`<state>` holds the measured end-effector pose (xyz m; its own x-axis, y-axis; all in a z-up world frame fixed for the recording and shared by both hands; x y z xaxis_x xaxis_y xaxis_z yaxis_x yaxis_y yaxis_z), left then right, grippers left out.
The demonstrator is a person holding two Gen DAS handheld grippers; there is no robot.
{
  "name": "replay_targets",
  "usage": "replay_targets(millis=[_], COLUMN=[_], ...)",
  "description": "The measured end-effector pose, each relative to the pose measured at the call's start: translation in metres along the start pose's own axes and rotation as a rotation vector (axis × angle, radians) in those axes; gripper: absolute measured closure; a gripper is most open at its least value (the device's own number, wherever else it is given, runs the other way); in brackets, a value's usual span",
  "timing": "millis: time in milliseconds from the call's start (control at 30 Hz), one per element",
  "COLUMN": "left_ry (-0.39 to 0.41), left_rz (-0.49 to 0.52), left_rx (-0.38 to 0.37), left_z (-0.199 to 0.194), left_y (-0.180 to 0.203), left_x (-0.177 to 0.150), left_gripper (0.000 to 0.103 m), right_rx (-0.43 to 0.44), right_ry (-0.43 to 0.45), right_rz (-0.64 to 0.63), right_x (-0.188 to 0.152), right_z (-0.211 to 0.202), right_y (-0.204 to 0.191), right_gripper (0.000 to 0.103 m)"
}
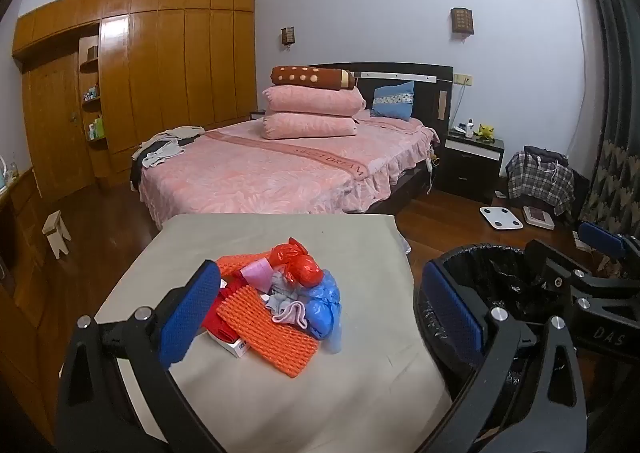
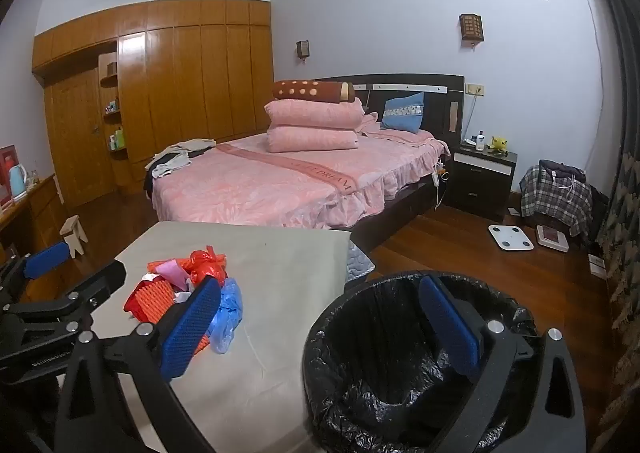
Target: Collect trash
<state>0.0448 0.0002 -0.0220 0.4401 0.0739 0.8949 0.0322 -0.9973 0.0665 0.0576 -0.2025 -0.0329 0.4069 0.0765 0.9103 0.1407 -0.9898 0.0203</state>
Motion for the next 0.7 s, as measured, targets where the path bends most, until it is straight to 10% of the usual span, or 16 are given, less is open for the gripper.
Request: replay_targets(millis=[700], left_ry=[0.000], left_rz=[-0.003], left_rx=[-0.003], left_z=[-0.0002], left_y=[0.0000], left_x=[0.0000], left_gripper=[0.005], right_rx=[0.001], right_ry=[-0.005], right_rz=[0.003], right_x=[-0.0008], right_z=[0.0003], right_y=[-0.0005], right_gripper=[0.006])
Point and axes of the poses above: each gripper's, at about its wrist camera, not at the fingertips, and z roughly the way its jaws point, y to its right, x to its top, the point moved 5 cm from there along z, roughly the way its jaws point, and after that the axes turned 6 degrees about -z, right-handed, at the moved point
